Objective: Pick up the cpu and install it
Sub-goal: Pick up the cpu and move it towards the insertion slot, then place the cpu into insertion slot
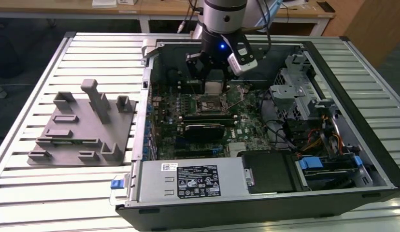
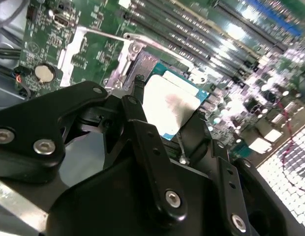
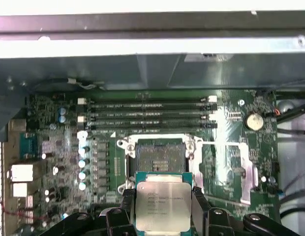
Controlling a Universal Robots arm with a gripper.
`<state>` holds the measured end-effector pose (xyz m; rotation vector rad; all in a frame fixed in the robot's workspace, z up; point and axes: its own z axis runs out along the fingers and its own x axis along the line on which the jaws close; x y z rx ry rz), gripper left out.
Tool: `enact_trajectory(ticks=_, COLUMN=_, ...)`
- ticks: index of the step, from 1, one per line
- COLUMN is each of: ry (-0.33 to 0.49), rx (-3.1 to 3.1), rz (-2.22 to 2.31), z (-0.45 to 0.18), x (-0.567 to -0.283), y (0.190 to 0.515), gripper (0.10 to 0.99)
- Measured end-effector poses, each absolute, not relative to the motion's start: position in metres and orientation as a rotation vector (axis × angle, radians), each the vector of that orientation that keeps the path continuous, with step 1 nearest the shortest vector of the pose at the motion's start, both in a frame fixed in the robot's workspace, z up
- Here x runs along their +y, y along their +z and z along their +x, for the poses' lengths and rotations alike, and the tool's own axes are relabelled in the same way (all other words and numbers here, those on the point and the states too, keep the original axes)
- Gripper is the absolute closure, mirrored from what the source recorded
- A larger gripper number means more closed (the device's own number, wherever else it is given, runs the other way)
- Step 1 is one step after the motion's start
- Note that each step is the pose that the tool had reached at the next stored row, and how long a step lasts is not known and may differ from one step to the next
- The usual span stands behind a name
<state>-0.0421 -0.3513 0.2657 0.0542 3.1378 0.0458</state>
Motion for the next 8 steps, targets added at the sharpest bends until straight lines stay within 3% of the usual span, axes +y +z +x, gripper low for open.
enact_trajectory(ticks=8, ry=0.046, rx=3.138, rz=0.054, z=-0.0421, x=-0.3476, y=0.2613, gripper=0.545)
